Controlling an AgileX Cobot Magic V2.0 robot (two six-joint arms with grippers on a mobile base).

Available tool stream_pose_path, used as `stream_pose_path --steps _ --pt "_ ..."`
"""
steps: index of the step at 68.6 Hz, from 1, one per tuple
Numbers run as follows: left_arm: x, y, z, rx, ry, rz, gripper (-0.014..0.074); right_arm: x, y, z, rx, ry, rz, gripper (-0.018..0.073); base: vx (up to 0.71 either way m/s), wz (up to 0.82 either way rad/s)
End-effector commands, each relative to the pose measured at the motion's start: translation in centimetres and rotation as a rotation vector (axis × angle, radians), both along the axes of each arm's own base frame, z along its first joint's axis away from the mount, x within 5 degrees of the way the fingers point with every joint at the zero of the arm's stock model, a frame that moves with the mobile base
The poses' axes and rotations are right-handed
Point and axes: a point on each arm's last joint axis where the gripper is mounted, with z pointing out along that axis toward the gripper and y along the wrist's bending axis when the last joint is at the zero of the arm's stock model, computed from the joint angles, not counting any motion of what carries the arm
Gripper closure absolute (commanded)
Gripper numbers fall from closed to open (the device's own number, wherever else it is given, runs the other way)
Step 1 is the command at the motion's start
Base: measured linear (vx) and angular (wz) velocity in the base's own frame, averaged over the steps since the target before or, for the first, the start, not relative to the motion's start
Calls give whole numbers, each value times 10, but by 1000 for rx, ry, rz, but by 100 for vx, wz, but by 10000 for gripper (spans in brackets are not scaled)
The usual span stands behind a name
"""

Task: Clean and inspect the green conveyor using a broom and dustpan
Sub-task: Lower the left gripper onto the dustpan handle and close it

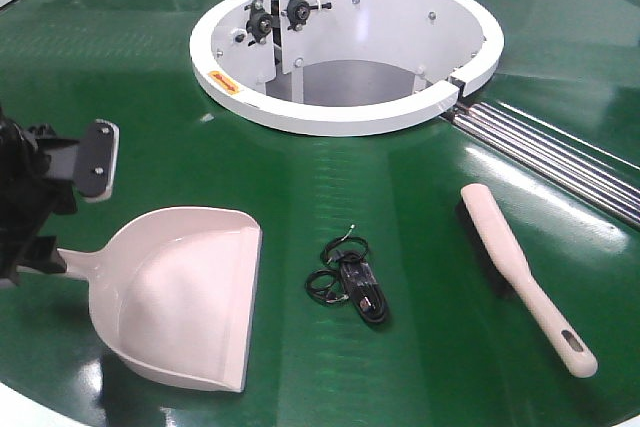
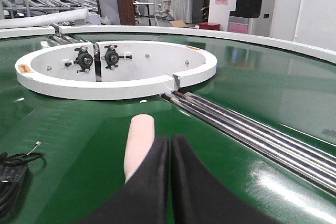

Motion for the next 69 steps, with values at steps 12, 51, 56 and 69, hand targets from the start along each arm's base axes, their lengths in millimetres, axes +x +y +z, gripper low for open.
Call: stream_pose_path --steps 12,51,56,69 --pt "4 0 3 27 -59 -20 114 -1 -1 1 -12 -73 -8 568 0 0" --pt "20 -3 -29 37 -2 -89 120 -1 -1 1 -12 -73 -8 568 0 0" --pt "21 -3 -29 38 -13 -100 143 -1 -1 1 -12 -73 -8 568 0 0" --pt "22 -4 -32 44 -3 -143 277 -1 -1 1 -12 -73 -8 568 0 0"
